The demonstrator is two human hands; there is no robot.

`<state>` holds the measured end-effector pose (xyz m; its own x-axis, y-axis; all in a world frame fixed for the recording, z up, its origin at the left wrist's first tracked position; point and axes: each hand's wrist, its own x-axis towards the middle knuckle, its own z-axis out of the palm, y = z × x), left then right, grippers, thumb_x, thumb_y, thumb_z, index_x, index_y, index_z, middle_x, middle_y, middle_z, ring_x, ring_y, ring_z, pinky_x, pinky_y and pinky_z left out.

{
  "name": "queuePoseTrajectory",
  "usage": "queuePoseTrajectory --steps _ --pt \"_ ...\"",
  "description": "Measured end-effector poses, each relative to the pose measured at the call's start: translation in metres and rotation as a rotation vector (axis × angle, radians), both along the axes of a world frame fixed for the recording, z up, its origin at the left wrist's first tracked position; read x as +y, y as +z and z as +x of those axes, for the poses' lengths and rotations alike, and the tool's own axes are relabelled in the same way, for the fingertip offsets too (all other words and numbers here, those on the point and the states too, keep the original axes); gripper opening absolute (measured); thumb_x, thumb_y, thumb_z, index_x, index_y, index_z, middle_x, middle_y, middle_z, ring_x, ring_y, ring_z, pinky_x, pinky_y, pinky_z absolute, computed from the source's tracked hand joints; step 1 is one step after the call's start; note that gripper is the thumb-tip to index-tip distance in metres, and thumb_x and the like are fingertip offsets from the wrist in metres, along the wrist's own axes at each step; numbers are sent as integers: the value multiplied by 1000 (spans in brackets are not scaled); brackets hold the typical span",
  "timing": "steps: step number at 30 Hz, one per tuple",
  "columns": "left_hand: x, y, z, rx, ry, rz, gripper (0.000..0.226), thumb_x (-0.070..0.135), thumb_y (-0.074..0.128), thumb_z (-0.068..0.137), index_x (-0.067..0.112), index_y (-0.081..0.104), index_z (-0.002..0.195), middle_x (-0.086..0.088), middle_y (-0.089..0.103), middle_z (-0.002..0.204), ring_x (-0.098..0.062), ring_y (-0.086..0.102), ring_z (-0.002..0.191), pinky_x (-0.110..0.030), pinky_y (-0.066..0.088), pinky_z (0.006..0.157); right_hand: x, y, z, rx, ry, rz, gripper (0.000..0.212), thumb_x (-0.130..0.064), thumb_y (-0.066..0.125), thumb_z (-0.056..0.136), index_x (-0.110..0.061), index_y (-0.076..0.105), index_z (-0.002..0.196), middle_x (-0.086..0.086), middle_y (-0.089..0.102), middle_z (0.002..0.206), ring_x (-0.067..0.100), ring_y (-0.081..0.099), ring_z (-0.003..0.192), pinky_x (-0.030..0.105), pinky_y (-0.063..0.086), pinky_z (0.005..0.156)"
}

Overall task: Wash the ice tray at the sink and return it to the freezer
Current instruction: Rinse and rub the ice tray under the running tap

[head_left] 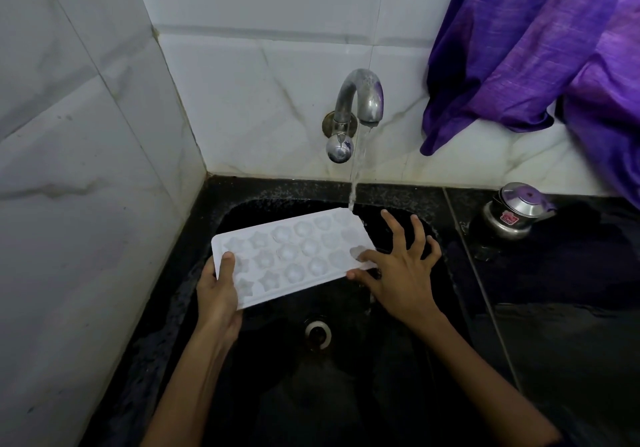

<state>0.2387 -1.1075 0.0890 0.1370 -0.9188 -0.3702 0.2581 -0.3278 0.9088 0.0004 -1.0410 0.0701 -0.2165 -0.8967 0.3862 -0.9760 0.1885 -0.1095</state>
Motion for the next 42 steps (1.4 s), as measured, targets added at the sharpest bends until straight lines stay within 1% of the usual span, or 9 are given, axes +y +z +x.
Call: queuePoseTrajectory --steps 4,7,12,15,17,20,22,27,42 --pt "2 -2 -2 9 -15 -1 18 25 46 99 20 58 112 -1 67 103 -21 65 92 -37 53 77 4 0 -1 79 13 47 45 -68 35 79 -42 68 96 8 25 151 42 12 137 52 9 101" --pt "4 -3 -2 0 -28 -6 18 25 46 99 19 59 109 -3 67 104 -22 66 92 -36 53 72 8 0 -2 59 21 58 40 -68 46 73 -40 72 86 5 24 151 40 10 138 51 8 102" --pt "7 -5 -8 -12 -57 -20 22 25 47 98 17 59 114 -4 67 105 -21 66 92 -34 54 70 18 27 -9 -273 -73 191 34 -66 75 54 -40 74 76 -9 5 158 21 -21 139 55 -4 109" --pt "9 -6 -17 12 -72 7 26 25 46 99 13 58 119 -6 67 106 -22 66 93 -34 54 69 15 46 -15 -415 -16 282 43 -68 77 47 -49 68 85 -13 -2 157 18 -24 139 53 -9 110" --pt "9 -7 -21 28 -83 27 28 25 46 99 13 58 121 -9 67 109 -26 66 96 -36 54 73 9 53 -15 -517 19 302 53 -74 71 50 -53 61 97 -17 -4 155 17 -23 140 51 -11 110" --pt "7 -7 -25 26 -95 31 24 25 46 99 16 59 117 -9 67 109 -26 66 97 -38 54 75 -7 51 -10 -421 38 286 64 -89 45 58 -54 53 111 -15 -4 156 18 -21 141 52 -12 110" --pt "7 -7 -27 21 -99 29 23 26 46 98 17 59 115 -8 68 108 -25 66 94 -36 54 72 -18 47 -4 -367 46 299 67 -90 32 64 -52 53 115 -12 -4 157 20 -22 140 54 -13 110" --pt "7 -5 -25 32 -84 32 25 26 46 98 16 58 118 -6 68 106 -23 67 93 -34 54 67 -32 38 8 -237 47 341 85 -92 18 59 -47 53 121 -7 -3 158 28 -21 141 59 -12 110" --pt "12 -4 -17 41 -36 9 23 25 47 98 17 59 116 -5 68 104 -23 66 93 -35 55 70 -33 34 23 -189 32 268 84 -90 16 58 -45 58 115 -5 3 158 26 -21 140 56 -14 107"
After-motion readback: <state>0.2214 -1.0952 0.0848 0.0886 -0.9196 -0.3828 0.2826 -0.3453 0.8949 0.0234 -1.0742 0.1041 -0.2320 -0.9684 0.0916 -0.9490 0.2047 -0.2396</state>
